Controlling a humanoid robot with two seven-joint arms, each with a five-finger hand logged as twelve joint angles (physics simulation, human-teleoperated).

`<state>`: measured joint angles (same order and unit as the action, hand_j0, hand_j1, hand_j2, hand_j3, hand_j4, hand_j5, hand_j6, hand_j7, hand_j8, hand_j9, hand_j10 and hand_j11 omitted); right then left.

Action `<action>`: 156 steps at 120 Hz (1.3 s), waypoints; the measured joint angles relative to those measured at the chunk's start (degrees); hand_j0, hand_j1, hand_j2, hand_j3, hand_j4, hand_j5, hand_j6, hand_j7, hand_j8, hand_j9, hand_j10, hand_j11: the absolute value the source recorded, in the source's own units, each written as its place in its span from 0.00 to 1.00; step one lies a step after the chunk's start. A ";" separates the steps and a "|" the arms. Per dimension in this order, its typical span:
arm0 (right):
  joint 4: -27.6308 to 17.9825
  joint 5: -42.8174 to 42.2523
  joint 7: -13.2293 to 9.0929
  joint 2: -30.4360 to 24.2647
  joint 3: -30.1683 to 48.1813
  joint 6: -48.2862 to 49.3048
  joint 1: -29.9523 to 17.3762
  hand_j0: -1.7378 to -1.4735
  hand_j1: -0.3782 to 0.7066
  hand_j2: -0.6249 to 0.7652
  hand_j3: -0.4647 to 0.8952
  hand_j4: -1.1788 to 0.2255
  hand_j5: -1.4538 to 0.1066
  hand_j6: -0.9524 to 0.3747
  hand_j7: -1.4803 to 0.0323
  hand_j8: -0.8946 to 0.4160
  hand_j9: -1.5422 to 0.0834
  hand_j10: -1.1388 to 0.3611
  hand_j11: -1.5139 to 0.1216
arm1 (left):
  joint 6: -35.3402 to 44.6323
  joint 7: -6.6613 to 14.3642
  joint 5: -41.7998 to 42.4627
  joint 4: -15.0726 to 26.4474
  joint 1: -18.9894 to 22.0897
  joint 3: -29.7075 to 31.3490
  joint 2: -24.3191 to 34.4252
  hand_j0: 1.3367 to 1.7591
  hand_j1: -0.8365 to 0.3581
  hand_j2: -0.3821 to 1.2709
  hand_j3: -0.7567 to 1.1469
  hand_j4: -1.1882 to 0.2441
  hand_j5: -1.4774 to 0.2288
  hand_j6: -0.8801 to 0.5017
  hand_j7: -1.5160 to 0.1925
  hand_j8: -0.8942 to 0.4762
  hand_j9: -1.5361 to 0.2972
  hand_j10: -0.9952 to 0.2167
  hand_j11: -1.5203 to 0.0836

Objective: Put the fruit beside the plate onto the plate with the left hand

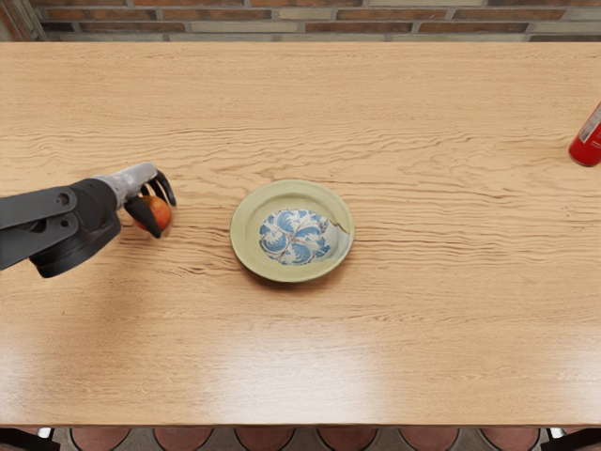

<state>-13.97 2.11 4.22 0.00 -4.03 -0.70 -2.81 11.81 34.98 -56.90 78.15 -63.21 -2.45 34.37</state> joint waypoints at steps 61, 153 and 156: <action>-0.02 0.00 0.00 0.00 0.00 0.00 0.00 0.30 0.04 0.45 0.34 0.83 0.92 0.71 0.97 0.67 0.94 0.75 0.92 | -14.60 0.04 21.25 -0.45 -1.12 -21.07 -2.48 0.75 0.46 0.45 0.40 0.34 0.29 0.34 0.31 0.36 0.31 0.37 0.35; -0.01 0.00 0.00 0.00 -0.01 0.00 0.00 0.30 0.04 0.45 0.34 0.83 0.92 0.71 0.97 0.67 0.94 0.75 0.92 | -19.40 0.02 21.81 -6.13 -0.70 -18.41 -13.67 0.76 0.75 0.30 0.40 0.62 0.61 0.48 0.64 0.50 0.61 0.61 0.69; -0.01 0.00 0.00 0.00 -0.01 0.00 0.00 0.30 0.04 0.45 0.34 0.83 0.92 0.71 0.97 0.67 0.94 0.75 0.92 | -20.62 0.02 21.98 -6.08 -0.69 -18.95 -13.57 0.76 0.77 0.30 0.40 0.64 0.64 0.50 0.66 0.52 0.63 0.63 0.72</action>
<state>-13.98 2.11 4.22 0.00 -4.04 -0.70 -2.81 -8.81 35.00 -34.92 72.07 -63.90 -21.41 20.80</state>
